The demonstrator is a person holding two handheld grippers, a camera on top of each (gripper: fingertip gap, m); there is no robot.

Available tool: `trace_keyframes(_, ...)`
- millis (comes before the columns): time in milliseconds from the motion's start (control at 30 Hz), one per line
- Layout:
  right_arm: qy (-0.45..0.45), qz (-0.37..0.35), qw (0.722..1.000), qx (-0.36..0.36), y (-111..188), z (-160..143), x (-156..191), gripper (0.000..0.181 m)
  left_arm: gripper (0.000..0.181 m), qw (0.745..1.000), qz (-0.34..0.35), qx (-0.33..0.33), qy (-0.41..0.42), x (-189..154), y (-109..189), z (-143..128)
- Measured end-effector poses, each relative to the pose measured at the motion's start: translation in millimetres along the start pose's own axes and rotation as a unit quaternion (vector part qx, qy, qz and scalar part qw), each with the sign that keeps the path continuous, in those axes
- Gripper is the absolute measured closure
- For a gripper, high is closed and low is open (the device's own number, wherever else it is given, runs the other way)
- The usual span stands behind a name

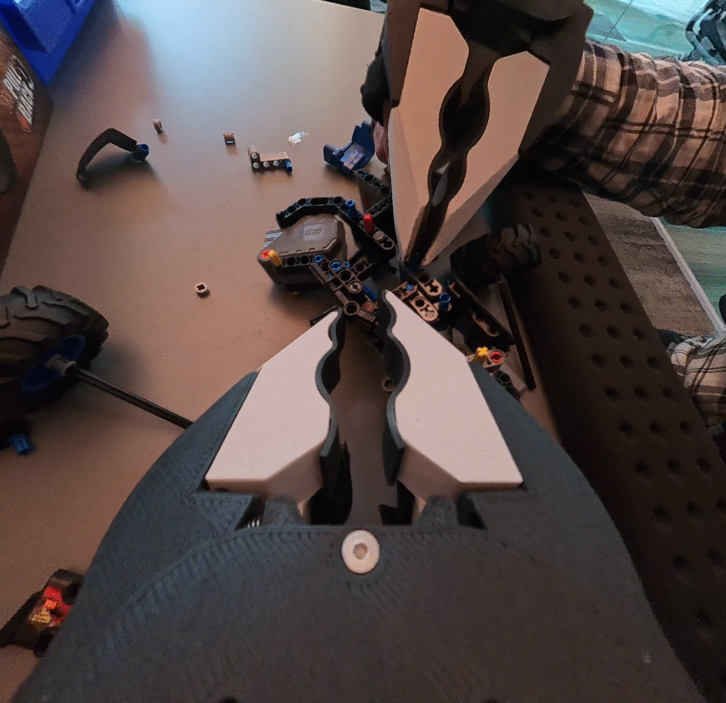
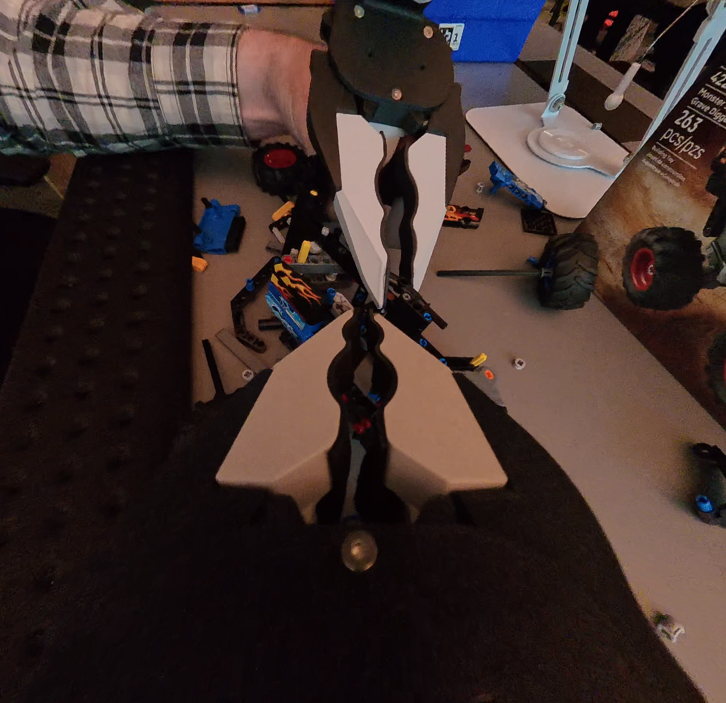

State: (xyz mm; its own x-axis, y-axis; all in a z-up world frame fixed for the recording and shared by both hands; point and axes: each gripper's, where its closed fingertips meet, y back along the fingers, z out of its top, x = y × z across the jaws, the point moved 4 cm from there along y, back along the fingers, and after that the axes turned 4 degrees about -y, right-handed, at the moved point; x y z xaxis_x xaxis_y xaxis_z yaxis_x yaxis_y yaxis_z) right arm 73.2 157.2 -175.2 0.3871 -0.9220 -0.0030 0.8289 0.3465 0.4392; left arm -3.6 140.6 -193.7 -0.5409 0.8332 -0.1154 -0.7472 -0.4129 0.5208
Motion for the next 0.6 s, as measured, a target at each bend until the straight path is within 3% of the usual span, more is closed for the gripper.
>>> trace_keyframes(67, -0.017, -0.008, 1.0, -0.018, 1.3, 2.9, -3.1, 0.181, 0.167, 1.0, 0.006, 0.001, -0.005, 0.5, -0.3, 0.3)
trace_keyframes(133, -0.062, -0.005, 0.986, -0.157, 27.8, 36.6, -12.8, 0.181, 0.167, 1.0, -0.009, 0.015, -0.012, -7.8, -7.3, 1.5)
trace_keyframes(167, -0.074, -0.023, 0.98, -0.183, 37.5, 41.8, -21.7, 0.181, 0.166, 1.0, -0.007, 0.021, -0.022, -10.0, -9.6, 3.4)
trace_keyframes(300, -0.093, 0.004, 0.993, -0.077, 19.6, 7.6, -15.9, 0.181, 0.166, 1.0, 0.008, 0.012, -0.009, -2.3, -2.7, 0.2)
trace_keyframes(467, -0.108, -0.081, 0.989, -0.052, 48.4, -12.0, -33.5, 0.171, 0.164, 0.999, 0.015, 0.012, -0.047, -7.7, -1.4, 6.3)
trace_keyframes(600, -0.098, -0.079, 0.992, -0.028, 45.3, -17.0, -27.9, 0.169, 0.166, 0.991, 0.05, 0.035, -0.118, -14.1, 0.3, 14.5)
